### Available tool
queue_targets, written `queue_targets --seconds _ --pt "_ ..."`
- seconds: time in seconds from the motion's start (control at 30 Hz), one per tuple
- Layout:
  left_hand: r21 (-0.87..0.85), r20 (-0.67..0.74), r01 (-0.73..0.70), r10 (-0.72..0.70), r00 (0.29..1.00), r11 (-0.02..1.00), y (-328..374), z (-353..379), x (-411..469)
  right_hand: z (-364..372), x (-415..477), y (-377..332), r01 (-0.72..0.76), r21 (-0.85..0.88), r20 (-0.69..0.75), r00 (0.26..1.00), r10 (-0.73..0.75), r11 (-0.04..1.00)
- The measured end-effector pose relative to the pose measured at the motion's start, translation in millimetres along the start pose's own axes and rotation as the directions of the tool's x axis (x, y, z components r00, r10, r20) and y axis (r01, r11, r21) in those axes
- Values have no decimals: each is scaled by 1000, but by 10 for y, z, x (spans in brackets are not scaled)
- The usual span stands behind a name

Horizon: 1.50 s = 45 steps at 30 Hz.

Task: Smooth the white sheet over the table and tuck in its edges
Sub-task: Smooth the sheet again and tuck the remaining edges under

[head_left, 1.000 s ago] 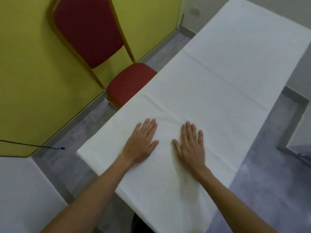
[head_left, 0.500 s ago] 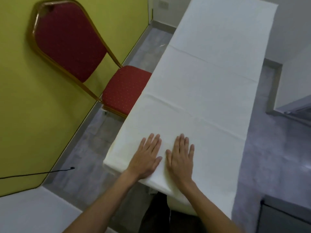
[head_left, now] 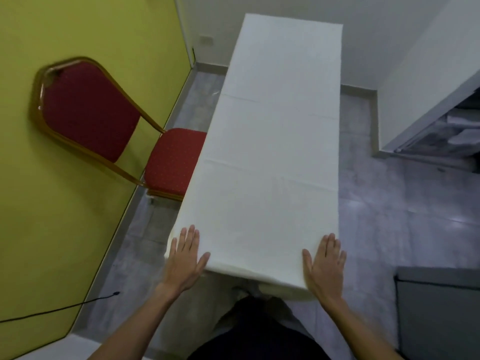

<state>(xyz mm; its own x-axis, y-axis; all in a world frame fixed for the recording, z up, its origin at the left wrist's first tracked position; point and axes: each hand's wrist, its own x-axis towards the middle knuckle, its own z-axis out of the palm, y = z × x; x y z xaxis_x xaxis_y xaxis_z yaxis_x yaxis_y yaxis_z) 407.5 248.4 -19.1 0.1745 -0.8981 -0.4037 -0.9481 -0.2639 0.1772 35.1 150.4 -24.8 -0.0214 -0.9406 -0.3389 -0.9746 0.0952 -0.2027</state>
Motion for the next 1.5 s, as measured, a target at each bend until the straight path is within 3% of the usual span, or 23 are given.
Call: queue_targets --seconds 0.23,0.47,0.6,0.93,1.07,1.17,1.37,1.5 --pt "-33 3 60 -60 998 998 142 -15 -217 197 -554 -100 220 -23 28 975 -219 975" --pt "-1 51 8 -8 999 1000 237 -43 -535 116 -618 30 287 -40 118 953 -281 957" --pt "54 63 7 -10 998 999 237 49 -607 135 -726 28 299 -151 156 949 -276 942" --pt "125 40 -189 185 982 974 -364 26 -407 344 -670 -830 375 -298 258 917 -304 878" --pt "32 22 -233 232 972 972 -723 -37 -270 467 -626 -1500 429 -365 277 898 -343 826" --pt "-136 16 -238 243 970 962 -971 -8 -148 601 -607 -2004 507 -331 285 858 -428 796" --pt "-437 115 -47 108 987 898 -1316 242 185 693 -407 -3031 796 -257 361 606 -709 549" --pt "-596 152 -13 129 980 803 -1350 444 213 837 -287 -3342 825 -251 386 565 -730 506"
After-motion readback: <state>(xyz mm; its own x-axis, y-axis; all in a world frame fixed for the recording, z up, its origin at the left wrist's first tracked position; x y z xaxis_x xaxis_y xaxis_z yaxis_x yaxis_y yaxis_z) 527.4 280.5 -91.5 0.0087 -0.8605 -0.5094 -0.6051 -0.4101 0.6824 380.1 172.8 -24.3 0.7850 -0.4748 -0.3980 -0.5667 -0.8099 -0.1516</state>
